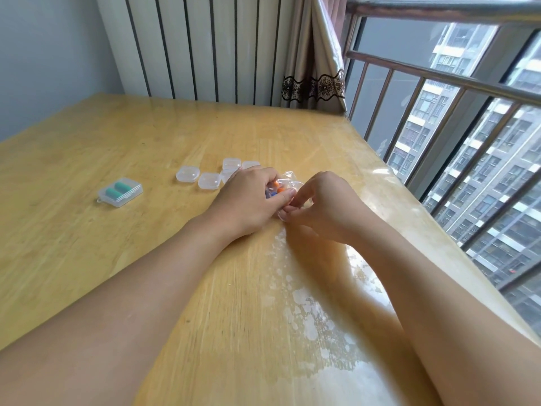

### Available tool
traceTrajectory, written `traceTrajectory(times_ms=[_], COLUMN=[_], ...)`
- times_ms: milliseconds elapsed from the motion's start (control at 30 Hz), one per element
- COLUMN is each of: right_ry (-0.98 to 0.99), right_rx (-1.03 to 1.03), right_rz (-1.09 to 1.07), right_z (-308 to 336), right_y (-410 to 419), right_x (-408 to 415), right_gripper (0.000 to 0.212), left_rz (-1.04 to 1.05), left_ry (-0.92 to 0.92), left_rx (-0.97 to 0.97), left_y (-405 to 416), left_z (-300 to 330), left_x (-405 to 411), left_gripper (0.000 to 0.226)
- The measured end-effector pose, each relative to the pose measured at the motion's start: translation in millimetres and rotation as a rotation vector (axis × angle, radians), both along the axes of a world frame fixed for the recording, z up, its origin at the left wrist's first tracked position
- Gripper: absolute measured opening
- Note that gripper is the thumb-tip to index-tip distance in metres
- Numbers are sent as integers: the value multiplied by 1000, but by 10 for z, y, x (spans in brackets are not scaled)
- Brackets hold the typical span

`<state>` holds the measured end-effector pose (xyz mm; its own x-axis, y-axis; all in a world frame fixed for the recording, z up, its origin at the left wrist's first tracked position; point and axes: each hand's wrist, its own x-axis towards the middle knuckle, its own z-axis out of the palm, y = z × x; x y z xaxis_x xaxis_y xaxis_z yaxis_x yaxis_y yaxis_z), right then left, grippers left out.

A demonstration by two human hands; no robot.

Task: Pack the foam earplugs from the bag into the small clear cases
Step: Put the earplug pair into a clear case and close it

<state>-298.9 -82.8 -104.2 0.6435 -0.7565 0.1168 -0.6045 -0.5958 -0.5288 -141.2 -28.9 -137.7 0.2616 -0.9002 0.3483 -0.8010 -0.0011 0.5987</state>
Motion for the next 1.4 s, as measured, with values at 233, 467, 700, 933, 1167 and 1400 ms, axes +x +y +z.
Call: traceTrajectory(times_ms=[233, 467, 700, 933, 1167, 1400], right_ry=[25, -170, -284, -306, -246, -147], right_rx=[96, 311, 368, 367, 213, 179], right_rz=[-13, -11, 120, 234, 93, 133], right_z=[159, 307, 303, 111, -48, -27], right_y=[-44, -30, 41, 265, 354, 370], right_x=[-116, -286, -239, 39, 184, 164], right_gripper=[32, 29, 29, 28, 42, 26], left_rz=[39, 44, 120, 74, -26, -62], left_ry=[-61, 189, 114, 233, 261, 292], left_rx=[18, -33, 100, 125, 108, 116], left_y=[0, 102, 625, 737, 776, 788], left_z=[-12, 197, 403, 133, 89, 86], left_x=[9, -5, 313, 362, 285, 297], left_gripper=[32, 40, 30, 34, 27, 8])
